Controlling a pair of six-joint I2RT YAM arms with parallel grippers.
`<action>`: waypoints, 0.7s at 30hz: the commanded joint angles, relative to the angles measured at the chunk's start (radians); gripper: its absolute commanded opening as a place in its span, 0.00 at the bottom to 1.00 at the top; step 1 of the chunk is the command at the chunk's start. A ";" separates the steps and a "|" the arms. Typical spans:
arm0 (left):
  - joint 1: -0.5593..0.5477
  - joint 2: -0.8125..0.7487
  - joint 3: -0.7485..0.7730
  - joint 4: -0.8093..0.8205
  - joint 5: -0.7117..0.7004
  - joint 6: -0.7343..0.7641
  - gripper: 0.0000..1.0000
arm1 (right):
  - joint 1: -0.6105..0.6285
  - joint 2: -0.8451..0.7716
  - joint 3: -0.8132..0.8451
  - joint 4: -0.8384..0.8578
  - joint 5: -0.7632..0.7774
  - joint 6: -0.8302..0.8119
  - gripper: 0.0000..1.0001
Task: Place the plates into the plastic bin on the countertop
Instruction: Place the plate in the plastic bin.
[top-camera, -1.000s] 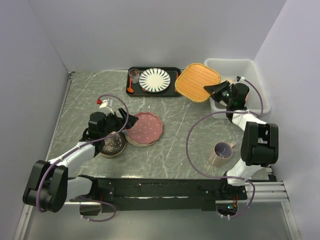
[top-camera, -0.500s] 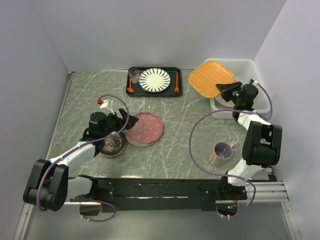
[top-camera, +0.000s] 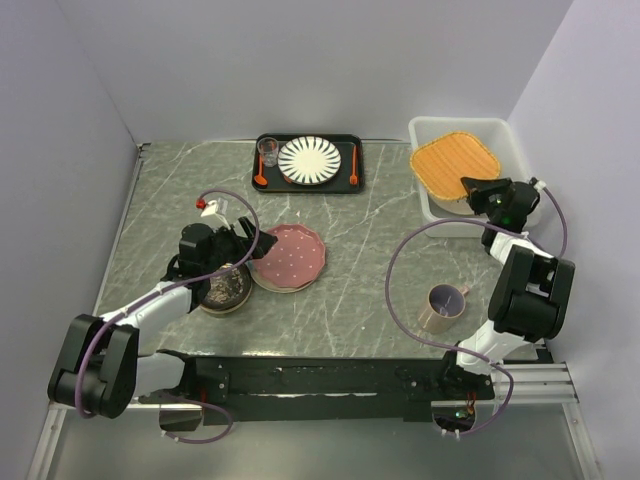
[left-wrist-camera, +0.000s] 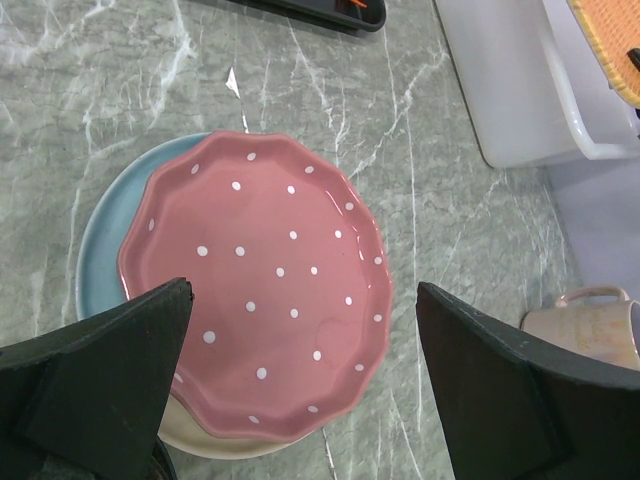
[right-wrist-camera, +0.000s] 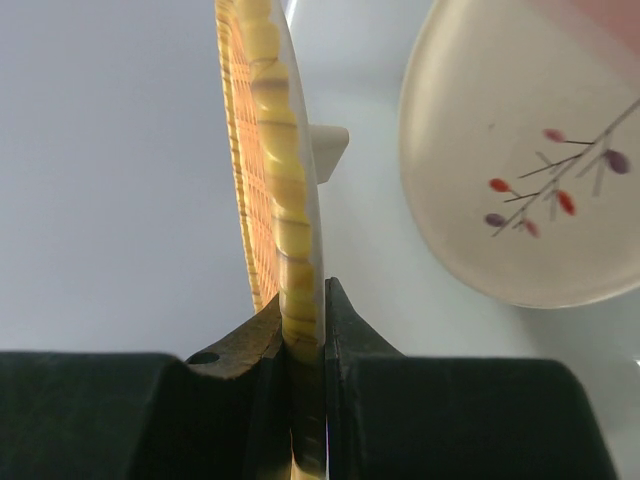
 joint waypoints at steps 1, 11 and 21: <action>-0.004 0.010 0.036 0.045 0.004 0.016 0.99 | -0.019 -0.076 0.003 0.134 0.010 0.026 0.00; -0.004 0.017 0.042 0.045 0.015 0.018 0.99 | -0.052 -0.067 -0.011 0.176 -0.008 0.063 0.00; -0.004 0.020 0.043 0.043 0.013 0.021 0.99 | -0.060 -0.070 0.002 0.153 0.034 0.048 0.00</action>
